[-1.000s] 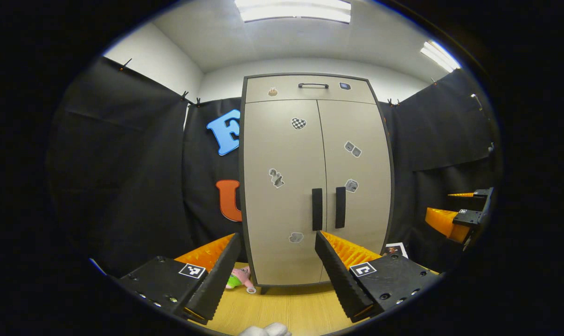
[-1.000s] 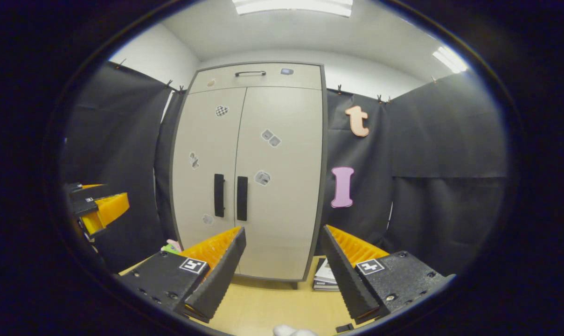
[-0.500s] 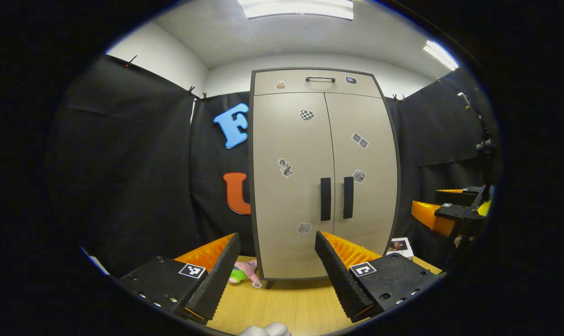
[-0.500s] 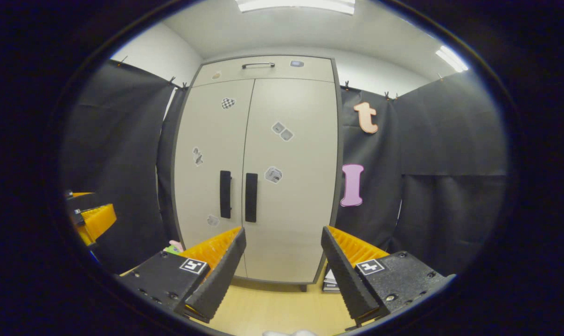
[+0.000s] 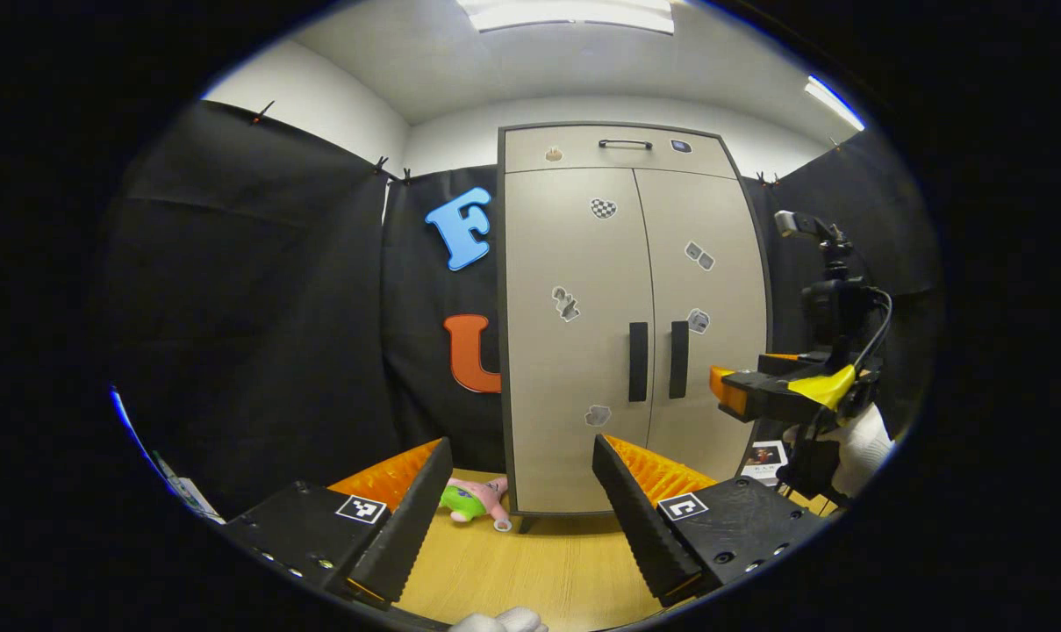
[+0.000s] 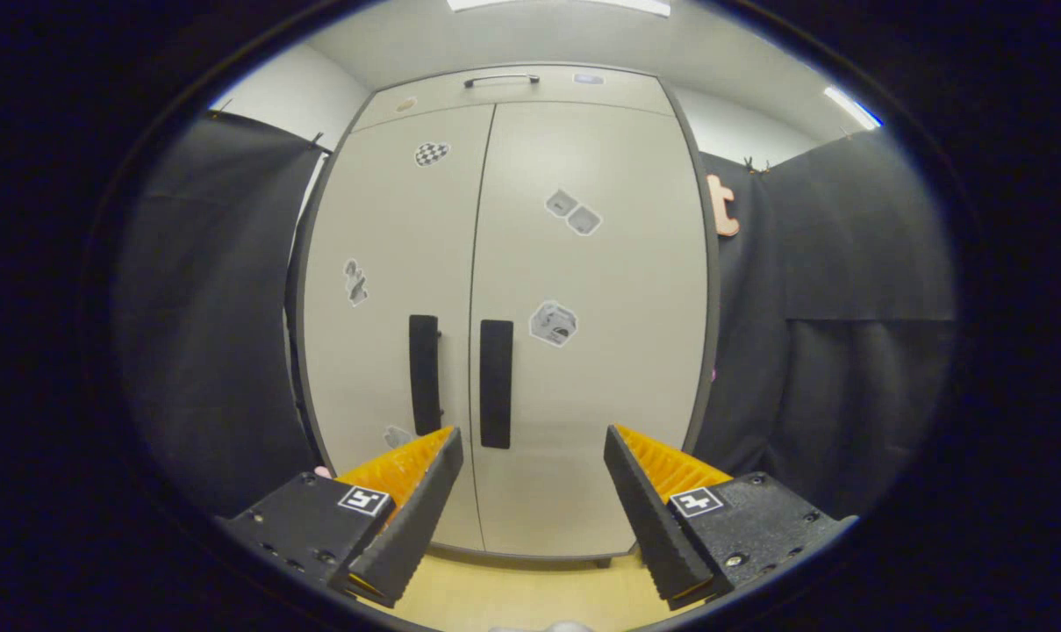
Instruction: Open the right door of the double-door shoe cabinet with the right hand, and open the left door with the left hand.
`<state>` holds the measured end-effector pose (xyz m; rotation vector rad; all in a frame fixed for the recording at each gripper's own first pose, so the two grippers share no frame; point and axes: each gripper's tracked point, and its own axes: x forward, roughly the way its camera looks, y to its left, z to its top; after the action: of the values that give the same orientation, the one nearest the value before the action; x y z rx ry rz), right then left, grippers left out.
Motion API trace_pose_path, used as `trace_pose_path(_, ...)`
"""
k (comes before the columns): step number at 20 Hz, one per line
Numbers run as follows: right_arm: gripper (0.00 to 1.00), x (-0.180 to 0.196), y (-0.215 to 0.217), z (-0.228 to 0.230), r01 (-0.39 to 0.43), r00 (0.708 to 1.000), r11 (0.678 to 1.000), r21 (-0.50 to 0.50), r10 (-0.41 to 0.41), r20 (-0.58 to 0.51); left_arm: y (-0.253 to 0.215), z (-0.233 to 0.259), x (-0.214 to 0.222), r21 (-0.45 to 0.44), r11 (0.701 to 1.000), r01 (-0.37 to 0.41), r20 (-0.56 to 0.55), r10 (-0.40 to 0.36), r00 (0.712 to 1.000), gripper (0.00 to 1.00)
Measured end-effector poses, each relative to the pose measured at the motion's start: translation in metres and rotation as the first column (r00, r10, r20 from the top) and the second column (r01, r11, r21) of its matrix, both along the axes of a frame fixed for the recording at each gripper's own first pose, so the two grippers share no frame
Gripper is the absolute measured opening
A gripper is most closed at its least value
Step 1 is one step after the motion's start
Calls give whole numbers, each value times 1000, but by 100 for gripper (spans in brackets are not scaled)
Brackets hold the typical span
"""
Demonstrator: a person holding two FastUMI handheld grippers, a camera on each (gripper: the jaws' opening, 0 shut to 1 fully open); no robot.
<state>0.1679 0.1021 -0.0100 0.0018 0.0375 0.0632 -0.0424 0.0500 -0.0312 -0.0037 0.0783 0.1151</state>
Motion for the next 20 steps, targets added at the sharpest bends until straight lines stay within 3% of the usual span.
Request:
trace_pose_path(10,94,100,23,1,20,998,1000,14,-19,-55,21,5,-13,6,996,-91,-13,92,996,96)
trace_pose_path(14,80,112,27,5,19,999,1000,25,-18,-49,28,2,-16,-1,993,-117,-23,117,993,96)
trace_pose_path(15,70,113,28,7,16,999,1000,25,-15,-46,28,0,-17,-4,993,-119,-28,119,993,96)
trace_pose_path(18,58,116,32,7,23,999,999,33,-21,-45,31,-3,-17,-13,993,-121,-37,120,992,96)
trace_pose_path(20,39,116,35,7,21,999,1000,22,-20,-49,31,-3,-17,-23,993,-114,-39,113,993,96)
